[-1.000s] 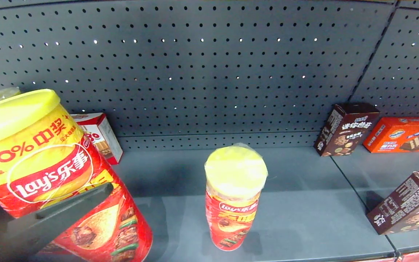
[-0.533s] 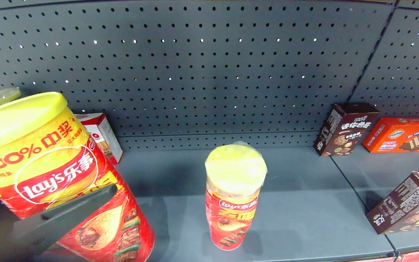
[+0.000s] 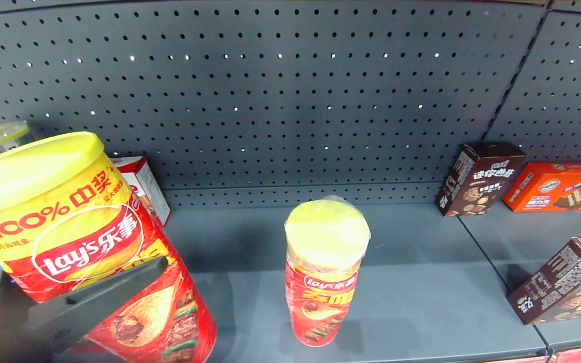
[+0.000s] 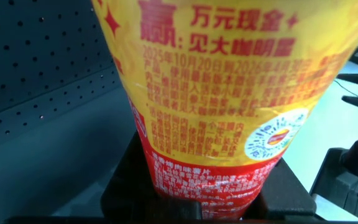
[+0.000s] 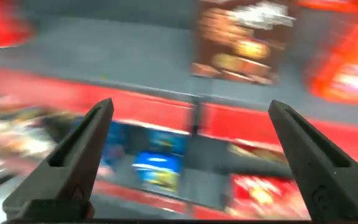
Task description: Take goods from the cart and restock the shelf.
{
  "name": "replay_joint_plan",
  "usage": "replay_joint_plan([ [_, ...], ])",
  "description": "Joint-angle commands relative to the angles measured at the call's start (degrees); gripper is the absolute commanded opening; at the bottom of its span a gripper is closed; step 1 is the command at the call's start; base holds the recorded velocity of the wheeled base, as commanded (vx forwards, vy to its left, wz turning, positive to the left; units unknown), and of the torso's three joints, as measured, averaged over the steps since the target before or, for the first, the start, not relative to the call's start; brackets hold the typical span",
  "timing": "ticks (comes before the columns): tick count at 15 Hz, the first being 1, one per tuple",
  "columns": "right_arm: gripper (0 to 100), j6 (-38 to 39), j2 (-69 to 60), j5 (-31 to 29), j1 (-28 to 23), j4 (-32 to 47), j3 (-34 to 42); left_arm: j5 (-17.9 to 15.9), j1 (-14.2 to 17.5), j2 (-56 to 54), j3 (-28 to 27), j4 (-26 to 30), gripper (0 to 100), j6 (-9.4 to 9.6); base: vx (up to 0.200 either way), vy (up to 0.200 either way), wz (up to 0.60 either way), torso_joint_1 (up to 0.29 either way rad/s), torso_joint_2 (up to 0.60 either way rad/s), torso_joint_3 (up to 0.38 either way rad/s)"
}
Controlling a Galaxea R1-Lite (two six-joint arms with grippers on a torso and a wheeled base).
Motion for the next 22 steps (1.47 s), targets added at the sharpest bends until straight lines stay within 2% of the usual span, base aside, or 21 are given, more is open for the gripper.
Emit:
replay_joint_plan([
  [1,100,0.49,3.31,-1.27,-11.77,-0.30,0.10,0.01,-0.02,0.10,0.26,-0.01,0,-0.06,0.000,0.000,0.00,0.000,0.00,0.000],
  [4,100,0.14,3.31,-1.27,-11.33,-0.38,0.19,0.01,-0.55,0.10,0.18,-0.01,0,-0.06,0.000,0.000,0.00,0.000,0.00,0.000],
  [6,100,1.11,3.31,13.32,-11.33,-0.82,1.95,0.01,-1.08,0.01,0.18,-0.01,0,-0.06,0.000,0.000,0.00,0.000,0.00,0.000],
  [16,100,1.19,3.31,13.85,-11.33,-0.91,1.95,0.01,-1.43,0.10,-0.44,1.31,0,-0.06,0.000,0.000,0.00,0.000,0.00,0.000],
  [18,100,1.19,3.31,13.85,-11.33,-0.91,1.95,0.01,-1.52,0.10,-1.76,3.94,0,-0.06,0.000,0.000,0.00,0.000,0.00,0.000],
  [21,100,1.19,3.31,13.85,-11.33,-0.91,1.95,0.10,-0.99,2.47,-11.16,15.81,0,0.12,0.000,0.000,0.00,0.000,0.00,0.000],
  [22,100,1.19,3.31,13.85,-11.33,-0.91,1.95,0.18,-1.08,4.23,-13.53,16.77,0,0.56,0.000,0.000,0.00,0.000,0.00,0.000],
])
